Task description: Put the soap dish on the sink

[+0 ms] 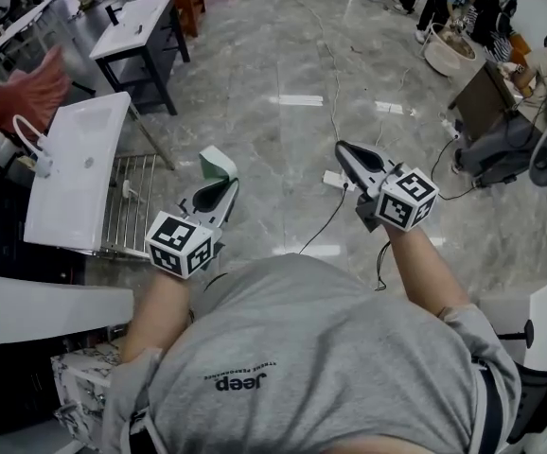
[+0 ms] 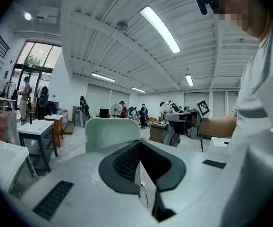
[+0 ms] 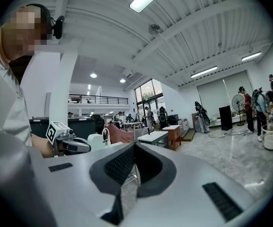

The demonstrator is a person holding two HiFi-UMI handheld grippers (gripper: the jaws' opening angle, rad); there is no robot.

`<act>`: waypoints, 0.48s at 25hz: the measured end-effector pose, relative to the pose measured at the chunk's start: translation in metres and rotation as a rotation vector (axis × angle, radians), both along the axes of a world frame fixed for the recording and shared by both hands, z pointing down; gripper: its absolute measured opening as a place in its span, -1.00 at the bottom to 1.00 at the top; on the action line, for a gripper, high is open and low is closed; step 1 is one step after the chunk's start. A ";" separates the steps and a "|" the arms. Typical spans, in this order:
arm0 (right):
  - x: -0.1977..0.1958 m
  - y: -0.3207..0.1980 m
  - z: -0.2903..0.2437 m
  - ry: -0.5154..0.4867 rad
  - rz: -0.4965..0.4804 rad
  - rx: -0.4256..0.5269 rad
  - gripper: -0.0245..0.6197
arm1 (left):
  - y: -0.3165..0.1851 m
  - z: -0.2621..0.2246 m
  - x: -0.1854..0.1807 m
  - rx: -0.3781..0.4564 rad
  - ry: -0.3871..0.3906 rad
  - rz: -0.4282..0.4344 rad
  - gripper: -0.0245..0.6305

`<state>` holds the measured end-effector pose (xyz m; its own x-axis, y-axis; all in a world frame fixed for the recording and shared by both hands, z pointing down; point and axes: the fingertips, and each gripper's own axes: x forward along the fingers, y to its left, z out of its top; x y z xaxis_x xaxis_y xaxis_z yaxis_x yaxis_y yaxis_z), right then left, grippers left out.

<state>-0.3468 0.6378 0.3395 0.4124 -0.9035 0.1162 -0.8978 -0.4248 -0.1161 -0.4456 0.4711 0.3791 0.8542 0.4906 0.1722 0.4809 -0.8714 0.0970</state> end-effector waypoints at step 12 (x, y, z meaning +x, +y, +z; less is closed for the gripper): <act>0.060 -0.048 0.010 0.013 -0.042 -0.026 -0.74 | -0.028 0.012 0.060 -0.015 -0.009 0.001 -0.88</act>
